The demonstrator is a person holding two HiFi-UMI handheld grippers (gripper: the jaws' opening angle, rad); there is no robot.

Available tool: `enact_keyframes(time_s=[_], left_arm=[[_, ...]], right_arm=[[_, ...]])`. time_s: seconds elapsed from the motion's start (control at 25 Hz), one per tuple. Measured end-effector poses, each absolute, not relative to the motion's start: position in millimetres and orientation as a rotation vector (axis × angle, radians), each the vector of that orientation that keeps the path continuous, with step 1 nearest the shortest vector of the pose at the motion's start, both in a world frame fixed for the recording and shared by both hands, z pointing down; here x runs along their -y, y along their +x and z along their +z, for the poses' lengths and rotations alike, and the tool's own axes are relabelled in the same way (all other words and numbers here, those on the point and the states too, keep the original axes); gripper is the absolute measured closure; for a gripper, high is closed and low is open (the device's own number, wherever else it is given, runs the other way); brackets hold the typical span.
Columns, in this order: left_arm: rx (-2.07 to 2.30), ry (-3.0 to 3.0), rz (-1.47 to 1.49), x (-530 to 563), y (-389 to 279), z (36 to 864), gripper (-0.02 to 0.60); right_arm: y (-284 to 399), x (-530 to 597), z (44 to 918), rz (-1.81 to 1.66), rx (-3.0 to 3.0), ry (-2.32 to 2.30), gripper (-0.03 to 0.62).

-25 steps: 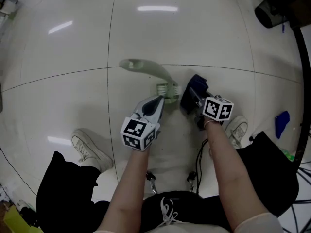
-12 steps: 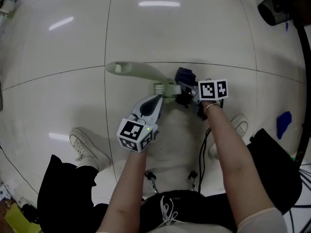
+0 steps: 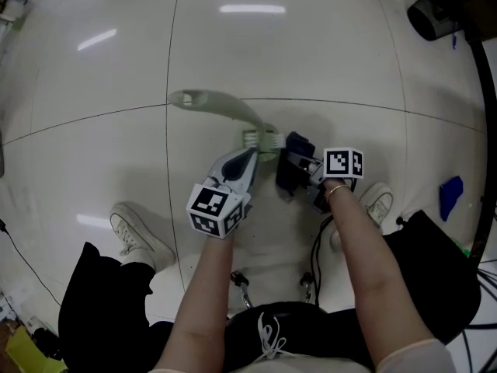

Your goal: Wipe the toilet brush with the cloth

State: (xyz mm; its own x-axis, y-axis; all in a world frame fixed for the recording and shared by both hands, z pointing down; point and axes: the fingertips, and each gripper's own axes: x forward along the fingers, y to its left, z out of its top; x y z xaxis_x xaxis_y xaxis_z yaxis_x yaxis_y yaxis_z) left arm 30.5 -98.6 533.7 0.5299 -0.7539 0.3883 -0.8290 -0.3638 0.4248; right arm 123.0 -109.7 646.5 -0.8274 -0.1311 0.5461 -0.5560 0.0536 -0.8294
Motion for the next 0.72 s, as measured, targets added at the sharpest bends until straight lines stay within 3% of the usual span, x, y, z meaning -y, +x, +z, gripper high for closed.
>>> enact_keyframes(time_s=[0.16, 0.32, 0.52, 0.72], left_arm=[[1.277, 2.159, 0.188, 95.1, 29.3, 536.3, 0.575], [1.304, 2.133, 0.173, 100.7, 23.7, 535.4, 0.575], [1.303, 2.134, 0.173, 104.6, 23.0, 536.1, 0.575], [1.288, 2.154, 0.189, 105.4, 24.4, 537.0, 0.575]], right_arm=[[146.6, 155.9, 628.3, 1.548, 2.095, 0.889, 0.530], [117.1, 228.0, 558.1, 1.313, 2.412, 0.907, 0.530], [22.3, 251.4, 490.6, 1.296, 2.715, 0.488, 0.530], [-56.2, 210.5, 501.4, 1.160, 2.536, -0.033, 0.531]])
